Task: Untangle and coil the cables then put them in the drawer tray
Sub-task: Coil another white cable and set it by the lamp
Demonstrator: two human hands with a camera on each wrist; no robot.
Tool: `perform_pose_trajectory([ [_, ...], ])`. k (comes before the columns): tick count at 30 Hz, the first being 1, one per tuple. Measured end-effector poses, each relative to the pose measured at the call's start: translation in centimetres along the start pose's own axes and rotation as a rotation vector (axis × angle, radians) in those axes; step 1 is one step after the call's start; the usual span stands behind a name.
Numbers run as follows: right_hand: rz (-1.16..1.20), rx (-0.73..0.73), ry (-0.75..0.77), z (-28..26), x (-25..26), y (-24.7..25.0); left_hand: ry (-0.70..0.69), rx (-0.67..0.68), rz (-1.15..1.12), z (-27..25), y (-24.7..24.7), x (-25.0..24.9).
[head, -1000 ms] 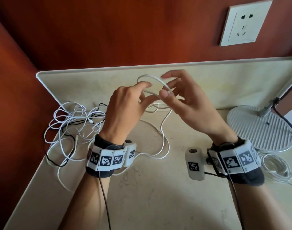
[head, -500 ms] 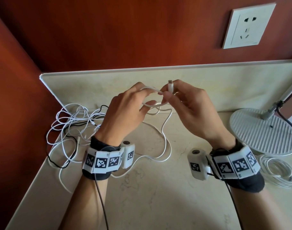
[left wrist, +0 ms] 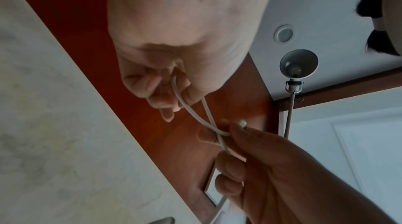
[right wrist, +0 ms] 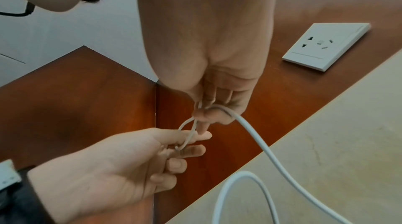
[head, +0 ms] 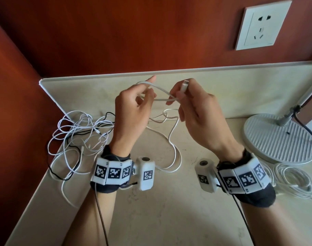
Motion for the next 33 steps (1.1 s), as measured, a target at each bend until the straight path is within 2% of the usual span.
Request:
perform_pose_trajectory([
  [4, 0.032, -0.015, -0.010, -0.1, 0.3, -0.4, -0.005, -0.184, -0.015, -0.3, 0.5, -0.2],
  [6, 0.069, -0.034, -0.025, -0.2, 0.6, -0.5, -0.068, -0.267, 0.013, -0.7, 0.4, -1.2],
  [8, 0.186, -0.098, -0.092, -0.3, 0.6, -0.4, -0.176, -0.284, 0.092, -1.2, 0.1, -2.4],
  [10, 0.285, -0.180, -0.210, -0.1, 0.0, 0.1, -0.269, -0.238, 0.162, -1.6, -0.5, -3.2],
  [13, 0.247, -0.194, -0.312, 0.2, -1.0, 0.9, -0.303, -0.165, 0.170, -1.6, -1.2, -3.0],
  [21, -0.014, -0.018, -0.198, 0.1, -1.0, 0.6, -0.218, -0.070, 0.138, -1.1, -1.7, -2.0],
  [25, 0.019, 0.009, -0.200, 0.2, -1.1, 0.5, -0.183, -0.040, 0.111, -1.1, -1.8, -1.9],
  [27, 0.057, 0.009, -0.191, 0.2, -1.1, 0.6, -0.194, -0.029, 0.182, -1.1, -1.7, -1.8],
  [29, 0.045, 0.049, -0.155, 0.2, -0.8, 0.4, -0.212, -0.006, 0.359, -1.0, -1.3, -1.7],
  [31, -0.023, 0.130, -0.115, 0.0, -0.6, 0.1, -0.245, 0.074, 0.577, -1.0, -1.3, -1.9],
  [33, -0.085, 0.191, -0.089, -0.2, -0.5, -0.1, -0.320, 0.192, 0.663, -1.2, -1.6, -2.0],
])
Point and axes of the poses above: each hand's wrist, its own z-axis towards the middle knuckle, its own y-axis out of the back of the hand, x = y × z, the point moved 4 cm from there along z, towards the middle knuckle, and after that the axes turned 3 degrees about -x, right-handed, at the moved point
